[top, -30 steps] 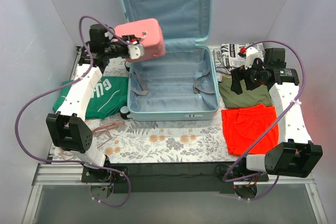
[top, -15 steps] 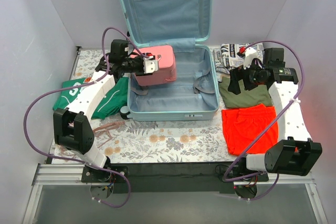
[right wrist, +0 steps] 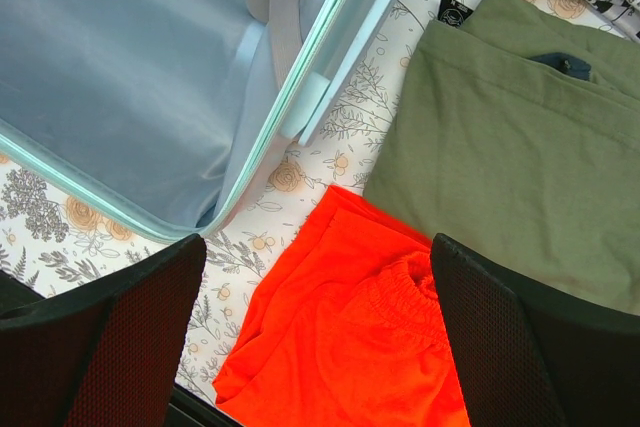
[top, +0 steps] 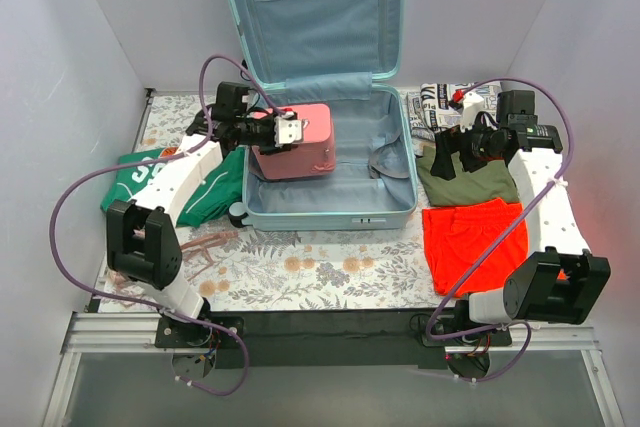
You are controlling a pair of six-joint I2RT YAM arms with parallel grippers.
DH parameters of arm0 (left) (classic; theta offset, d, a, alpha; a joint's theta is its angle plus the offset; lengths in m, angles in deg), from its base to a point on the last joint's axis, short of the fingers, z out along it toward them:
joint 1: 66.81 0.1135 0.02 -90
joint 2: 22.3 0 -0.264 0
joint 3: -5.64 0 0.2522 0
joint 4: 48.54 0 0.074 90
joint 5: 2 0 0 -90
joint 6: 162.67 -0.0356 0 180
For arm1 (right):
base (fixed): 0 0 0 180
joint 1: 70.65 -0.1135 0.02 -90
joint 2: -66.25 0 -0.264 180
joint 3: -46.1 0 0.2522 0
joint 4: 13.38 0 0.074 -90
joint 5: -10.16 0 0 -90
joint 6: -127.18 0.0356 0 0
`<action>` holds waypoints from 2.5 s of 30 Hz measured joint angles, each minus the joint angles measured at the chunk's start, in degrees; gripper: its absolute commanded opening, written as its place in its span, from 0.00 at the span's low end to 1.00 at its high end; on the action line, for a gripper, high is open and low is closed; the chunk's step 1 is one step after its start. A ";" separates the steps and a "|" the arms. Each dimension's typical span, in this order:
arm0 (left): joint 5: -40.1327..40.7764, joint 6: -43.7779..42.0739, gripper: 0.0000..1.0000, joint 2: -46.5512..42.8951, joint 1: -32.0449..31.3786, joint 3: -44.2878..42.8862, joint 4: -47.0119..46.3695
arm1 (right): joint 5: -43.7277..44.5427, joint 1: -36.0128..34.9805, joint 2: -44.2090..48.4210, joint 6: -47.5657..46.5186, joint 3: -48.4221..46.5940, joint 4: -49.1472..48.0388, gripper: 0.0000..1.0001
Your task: Pack the luggage
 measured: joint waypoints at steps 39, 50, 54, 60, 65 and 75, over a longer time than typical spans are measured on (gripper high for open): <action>1.14 5.55 0.66 26.38 5.31 -28.50 -7.61 | 0.15 0.00 -4.50 0.20 -2.86 0.13 0.98; 6.84 48.57 0.69 19.87 13.16 -22.49 -11.26 | -5.64 -10.69 -5.88 16.48 -1.84 -21.81 0.98; 8.57 60.83 0.68 13.16 14.73 -15.37 -11.34 | -5.42 -19.45 -10.49 24.35 -1.27 -34.71 0.96; 11.32 72.91 0.67 11.82 13.68 -12.33 -12.28 | -3.54 -24.15 -24.20 33.03 -4.92 -46.18 0.95; 13.00 78.03 0.69 13.79 13.62 -11.52 -12.76 | -2.84 -24.96 -33.86 37.07 -11.45 -50.03 0.95; 13.11 82.62 0.72 20.41 13.66 -11.08 -15.67 | -3.06 -26.16 -37.48 40.87 -15.15 -54.36 0.94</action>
